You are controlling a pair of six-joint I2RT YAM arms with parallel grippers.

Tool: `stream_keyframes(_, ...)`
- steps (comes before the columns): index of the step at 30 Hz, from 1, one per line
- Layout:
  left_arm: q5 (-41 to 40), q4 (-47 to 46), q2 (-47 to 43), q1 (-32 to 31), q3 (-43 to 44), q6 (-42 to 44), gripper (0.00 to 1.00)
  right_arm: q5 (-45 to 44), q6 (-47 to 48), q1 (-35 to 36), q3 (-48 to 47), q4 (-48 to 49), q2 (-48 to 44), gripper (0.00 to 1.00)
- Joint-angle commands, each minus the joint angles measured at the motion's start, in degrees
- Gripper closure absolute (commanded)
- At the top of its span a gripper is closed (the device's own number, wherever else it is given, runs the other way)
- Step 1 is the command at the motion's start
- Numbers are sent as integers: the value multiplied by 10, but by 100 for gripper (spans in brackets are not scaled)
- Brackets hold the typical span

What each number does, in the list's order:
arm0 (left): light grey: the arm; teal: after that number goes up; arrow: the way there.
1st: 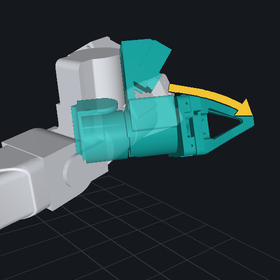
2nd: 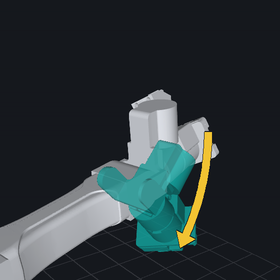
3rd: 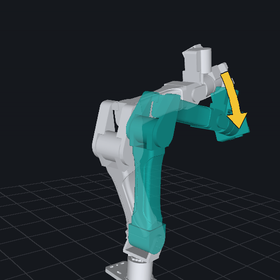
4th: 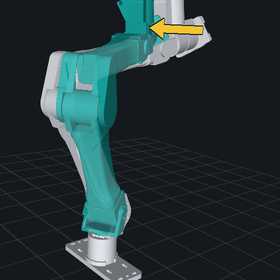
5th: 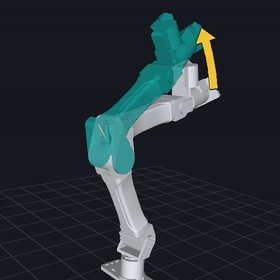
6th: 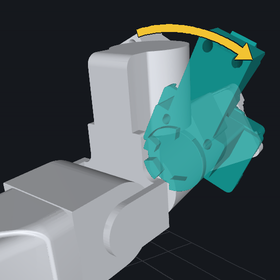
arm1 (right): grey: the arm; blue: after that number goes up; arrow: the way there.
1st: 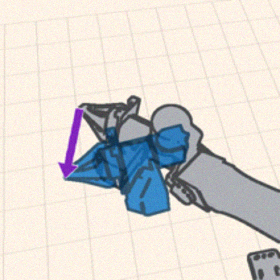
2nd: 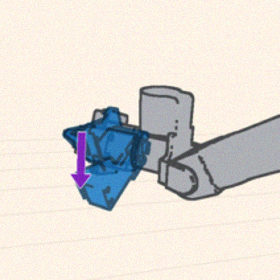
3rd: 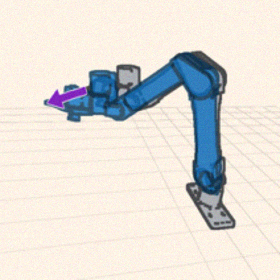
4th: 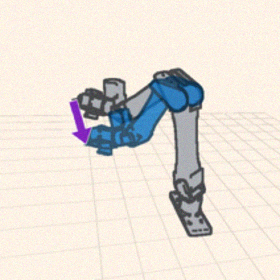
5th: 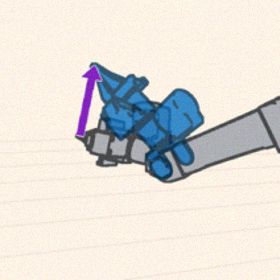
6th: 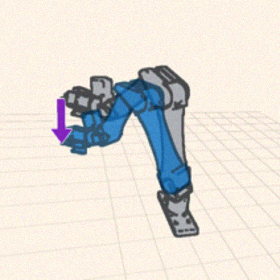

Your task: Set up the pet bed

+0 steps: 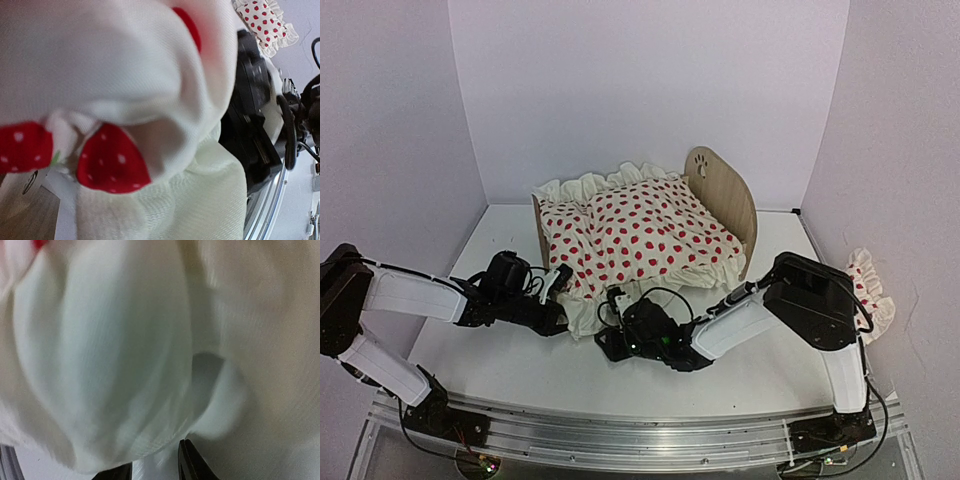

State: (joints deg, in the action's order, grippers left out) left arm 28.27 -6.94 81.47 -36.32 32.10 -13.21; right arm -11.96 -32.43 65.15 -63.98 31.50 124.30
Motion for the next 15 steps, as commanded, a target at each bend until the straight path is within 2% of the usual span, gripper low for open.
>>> stream_keyframes(1, -6, 16, -9, 1, 4, 0, 100, -10, 37, -17, -48, 39, 14, 67)
stream_keyframes(9, -5, 13, -10, 1, 4, 3, 100, 59, -15, -47, -36, 200, 12, 63)
stream_keyframes(12, -7, 13, -11, 1, 3, 3, 100, 93, -11, -48, -36, 205, 5, 60)
stream_keyframes(15, -9, 14, -9, 1, 4, 2, 100, 114, -24, -48, -33, 204, 8, 53)
